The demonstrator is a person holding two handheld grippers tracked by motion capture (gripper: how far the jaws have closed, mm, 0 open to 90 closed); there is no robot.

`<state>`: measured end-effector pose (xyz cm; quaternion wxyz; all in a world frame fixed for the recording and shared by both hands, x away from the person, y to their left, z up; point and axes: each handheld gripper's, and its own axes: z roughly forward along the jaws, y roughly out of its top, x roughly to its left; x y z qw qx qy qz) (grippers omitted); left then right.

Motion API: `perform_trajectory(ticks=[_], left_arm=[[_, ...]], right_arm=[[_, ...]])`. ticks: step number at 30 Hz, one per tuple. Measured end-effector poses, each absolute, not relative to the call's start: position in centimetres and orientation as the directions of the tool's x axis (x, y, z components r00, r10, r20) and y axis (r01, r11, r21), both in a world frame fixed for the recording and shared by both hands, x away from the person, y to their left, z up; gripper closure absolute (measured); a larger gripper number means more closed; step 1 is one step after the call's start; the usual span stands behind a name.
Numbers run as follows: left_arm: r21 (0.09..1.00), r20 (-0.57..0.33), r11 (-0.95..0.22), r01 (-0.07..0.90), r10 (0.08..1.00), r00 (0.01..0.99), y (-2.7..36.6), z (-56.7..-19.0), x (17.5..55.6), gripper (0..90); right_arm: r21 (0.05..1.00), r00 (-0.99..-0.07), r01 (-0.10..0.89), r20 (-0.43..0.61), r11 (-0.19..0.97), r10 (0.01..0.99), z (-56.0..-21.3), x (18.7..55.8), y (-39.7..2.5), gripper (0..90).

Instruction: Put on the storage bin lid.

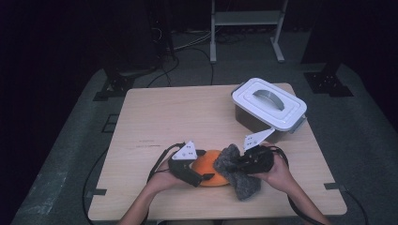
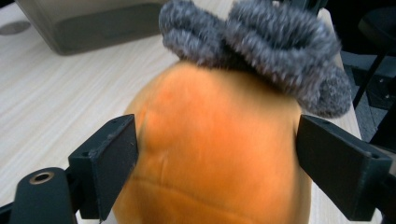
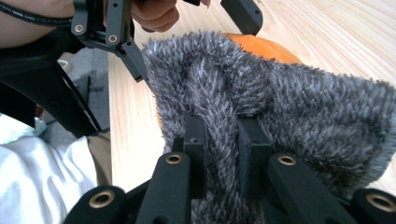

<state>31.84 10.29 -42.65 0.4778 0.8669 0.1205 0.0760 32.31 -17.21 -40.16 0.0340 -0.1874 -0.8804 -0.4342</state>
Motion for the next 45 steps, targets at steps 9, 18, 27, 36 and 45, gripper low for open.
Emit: perform_trajectory(ticks=[9, 18, 27, 36, 45], left_arm=[[0.853, 0.021, -0.508, 0.121, 0.265, 0.964, 11.1, -43.4, 31.3, 15.4], [0.848, 0.037, -0.519, 0.106, 0.257, 0.966, 11.2, -43.5, 30.5, 15.3], [0.840, 0.070, -0.538, 0.078, 0.250, 0.966, 11.2, -43.6, 30.0, 15.3], [0.844, 0.075, -0.532, 0.069, 0.244, 0.967, 11.0, -43.7, 29.9, 15.3], [0.843, 0.083, -0.534, 0.061, 0.242, 0.967, 10.5, -43.6, 29.8, 14.2]], right_arm=[[0.731, -0.882, 0.458, 0.304, 0.505, 0.359, -43.0, 32.5, -20.7, 75.9], [0.723, -0.874, 0.469, 0.299, 0.507, 0.382, -43.0, 32.1, -21.8, 75.9], [0.770, -0.913, 0.388, 0.247, 0.505, 0.324, -39.8, 32.7, -18.3, 75.7], [0.740, -0.876, 0.472, 0.333, 0.479, 0.350, -42.7, 33.0, -20.1, 75.8], [0.713, -0.863, 0.494, 0.333, 0.498, 0.380, -42.8, 32.9, -21.6, 75.8]])
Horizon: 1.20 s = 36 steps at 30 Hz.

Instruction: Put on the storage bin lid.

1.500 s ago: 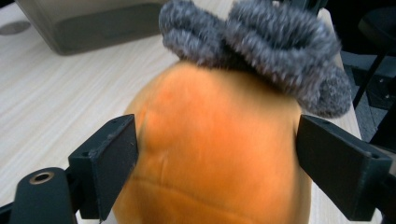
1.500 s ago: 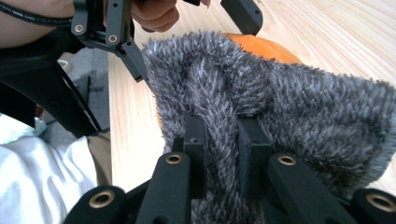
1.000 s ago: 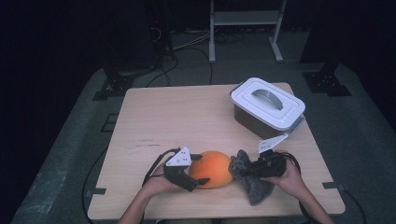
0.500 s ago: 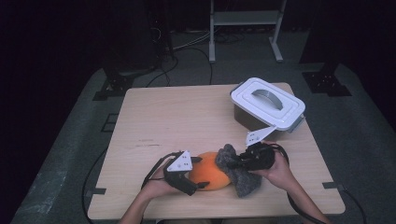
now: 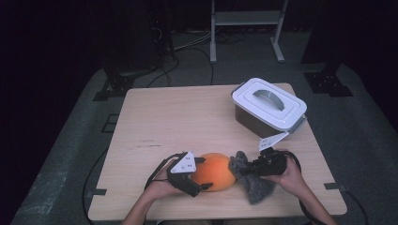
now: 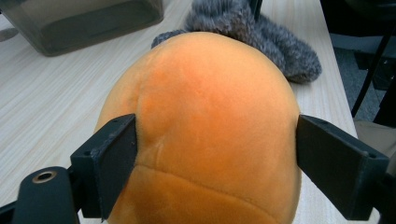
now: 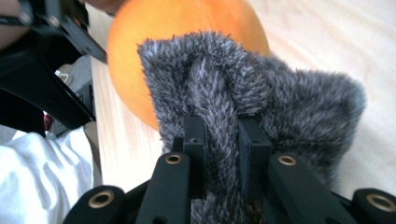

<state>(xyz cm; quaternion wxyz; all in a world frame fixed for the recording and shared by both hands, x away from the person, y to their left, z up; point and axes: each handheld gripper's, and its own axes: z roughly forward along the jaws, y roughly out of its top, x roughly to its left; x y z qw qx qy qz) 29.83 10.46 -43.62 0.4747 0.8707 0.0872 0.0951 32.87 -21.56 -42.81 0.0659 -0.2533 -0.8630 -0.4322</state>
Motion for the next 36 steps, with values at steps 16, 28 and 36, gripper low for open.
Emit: perform_trajectory(ticks=[16, 28, 36], left_arm=[[0.850, 0.052, -0.519, 0.094, 0.260, 0.964, 11.1, -42.2, 30.3, 7.8], [0.838, 0.050, -0.539, 0.080, 0.221, 0.974, 9.9, -43.0, 29.9, 21.7], [0.831, 0.120, -0.556, 0.010, 0.197, 0.973, 9.0, -42.4, 29.0, 21.8]], right_arm=[[0.716, -0.918, 0.393, 0.268, 0.577, 0.293, -40.9, 32.4, -17.7, 75.5], [0.715, -0.910, 0.409, 0.274, 0.567, 0.311, -41.1, 31.4, -20.2, 75.4], [0.730, -0.948, 0.309, 0.185, 0.609, 0.260, -37.7, 31.3, -16.4, 75.5]])
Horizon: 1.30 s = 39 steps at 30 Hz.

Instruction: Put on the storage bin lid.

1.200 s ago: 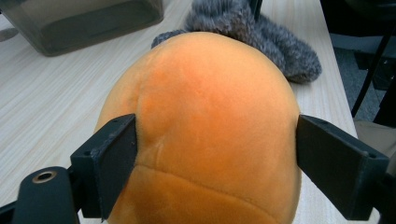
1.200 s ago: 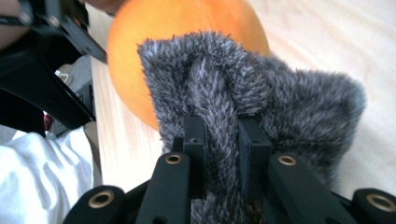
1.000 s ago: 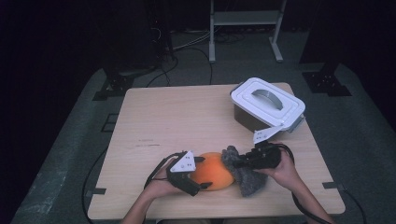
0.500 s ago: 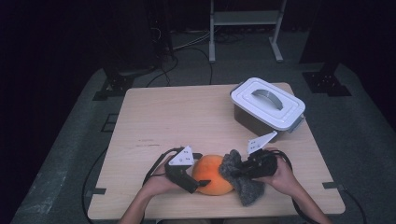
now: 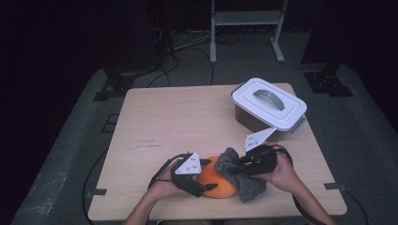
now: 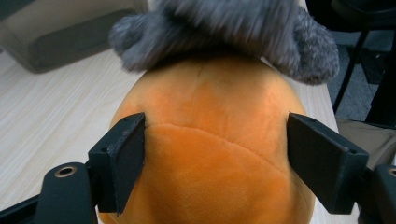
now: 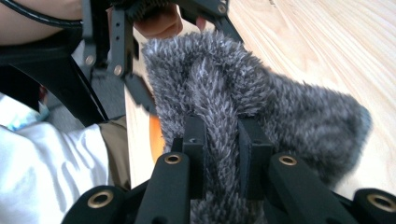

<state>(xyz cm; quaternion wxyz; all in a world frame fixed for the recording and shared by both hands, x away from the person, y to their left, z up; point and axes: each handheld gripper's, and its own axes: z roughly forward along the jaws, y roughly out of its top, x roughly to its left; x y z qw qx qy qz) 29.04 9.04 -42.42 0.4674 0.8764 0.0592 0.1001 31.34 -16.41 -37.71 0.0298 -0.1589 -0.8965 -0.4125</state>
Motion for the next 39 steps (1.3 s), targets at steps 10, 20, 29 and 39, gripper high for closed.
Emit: perform_trajectory(ticks=[10, 20, 29, 39], left_arm=[[0.830, 0.082, -0.555, 0.043, 0.197, 0.977, 10.1, -43.2, 29.7, 22.7], [0.832, 0.041, -0.550, 0.069, 0.186, 0.982, 11.5, -44.0, 30.2, 22.5], [0.831, 0.041, -0.552, 0.067, 0.182, 0.982, 11.6, -43.9, 30.1, 22.3], [0.824, 0.075, -0.565, 0.042, 0.182, 0.980, 10.3, -43.1, 29.8, 22.3]], right_arm=[[0.715, -0.937, 0.345, 0.219, 0.609, 0.274, -38.7, 32.1, -16.2, 75.4], [0.724, -0.895, 0.444, 0.323, 0.528, 0.309, -41.8, 32.1, -19.6, 75.5], [0.686, -0.863, 0.503, 0.366, 0.525, 0.349, -43.9, 32.0, -21.4, 75.3], [0.712, -0.885, 0.459, 0.317, 0.532, 0.340, -41.3, 31.7, -21.3, 75.4]])
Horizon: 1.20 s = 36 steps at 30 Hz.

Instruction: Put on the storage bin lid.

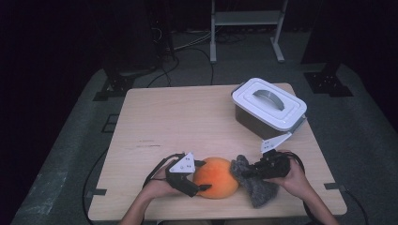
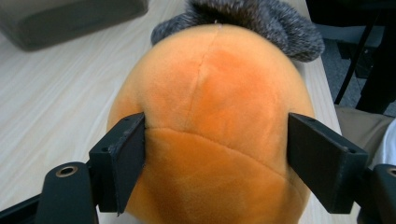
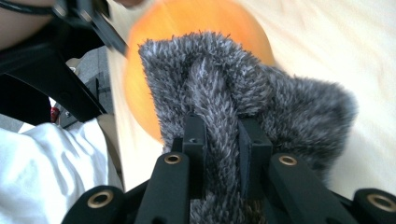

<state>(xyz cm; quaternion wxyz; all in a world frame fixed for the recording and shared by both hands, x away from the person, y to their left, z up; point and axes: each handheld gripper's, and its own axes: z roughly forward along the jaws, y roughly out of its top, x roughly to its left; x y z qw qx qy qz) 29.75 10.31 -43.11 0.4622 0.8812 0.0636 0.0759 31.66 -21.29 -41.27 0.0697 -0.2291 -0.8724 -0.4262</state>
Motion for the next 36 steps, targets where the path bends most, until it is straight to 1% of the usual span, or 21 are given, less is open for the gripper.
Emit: perform_trajectory(ticks=[6, 9, 11, 13, 16, 20, 25, 26, 29, 32, 34, 35, 36], left_arm=[[0.814, 0.117, -0.581, 0.007, 0.175, 0.978, 8.6, -42.5, 29.4, 22.3], [0.809, 0.126, -0.588, 0.002, 0.176, 0.976, 8.3, -42.5, 29.3, 22.2], [0.814, 0.110, -0.580, 0.027, 0.199, 0.974, 8.6, -42.8, 29.7, 22.4], [0.830, 0.072, -0.554, 0.062, 0.216, 0.974, 8.9, -43.1, 30.0, 22.6], [0.836, 0.069, -0.545, 0.062, 0.216, 0.974, 8.8, -43.0, 29.9, 22.6], [0.839, 0.082, -0.541, 0.050, 0.216, 0.973, 8.4, -42.8, 29.7, 22.6], [0.837, 0.092, -0.546, 0.044, 0.219, 0.971, 7.9, -42.5, 29.6, 22.5], [0.838, 0.090, -0.544, 0.045, 0.219, 0.971, 7.8, -42.5, 29.6, 22.5], [0.836, 0.095, -0.547, 0.041, 0.218, 0.971, 7.7, -42.3, 29.6, 22.2], [0.833, 0.093, -0.552, 0.040, 0.211, 0.973, 7.9, -42.2, 29.6, 18.8], [0.835, 0.091, -0.549, 0.040, 0.210, 0.973, 8.1, -42.1, 29.6, 13.9], [0.835, 0.082, -0.549, 0.045, 0.204, 0.975, 8.2, -41.8, 29.7, 9.9], [0.838, 0.081, -0.544, 0.045, 0.205, 0.975, 8.4, -41.7, 29.7, 9.0]], right_arm=[[0.732, -0.927, 0.371, 0.250, 0.572, 0.281, -38.2, 31.6, -18.1, 75.4], [0.721, -0.931, 0.360, 0.236, 0.593, 0.279, -38.2, 32.0, -17.1, 75.4], [0.713, -0.924, 0.377, 0.249, 0.591, 0.289, -38.6, 32.1, -17.2, 75.5], [0.712, -0.918, 0.391, 0.255, 0.584, 0.304, -39.0, 32.4, -17.7, 75.5], [0.711, -0.907, 0.417, 0.282, 0.566, 0.314, -39.9, 32.5, -18.8, 75.5], [0.695, -0.899, 0.432, 0.278, 0.575, 0.339, -40.2, 32.3, -20.1, 75.3], [0.702, -0.902, 0.421, 0.260, 0.574, 0.343, -39.5, 32.0, -20.7, 75.3], [0.728, -0.911, 0.401, 0.253, 0.557, 0.325, -38.7, 31.9, -20.3, 75.3], [0.736, -0.920, 0.379, 0.237, 0.561, 0.311, -38.1, 31.9, -19.2, 75.2], [0.714, -0.921, 0.381, 0.238, 0.588, 0.308, -38.9, 32.2, -18.5, 75.1], [0.718, -0.918, 0.391, 0.256, 0.576, 0.303, -39.4, 32.3, -18.7, 75.1], [0.719, -0.915, 0.395, 0.258, 0.572, 0.309, -39.5, 32.2, -18.9, 75.1], [0.719, -0.914, 0.397, 0.258, 0.571, 0.312, -39.7, 32.2, -19.1, 75.1]])
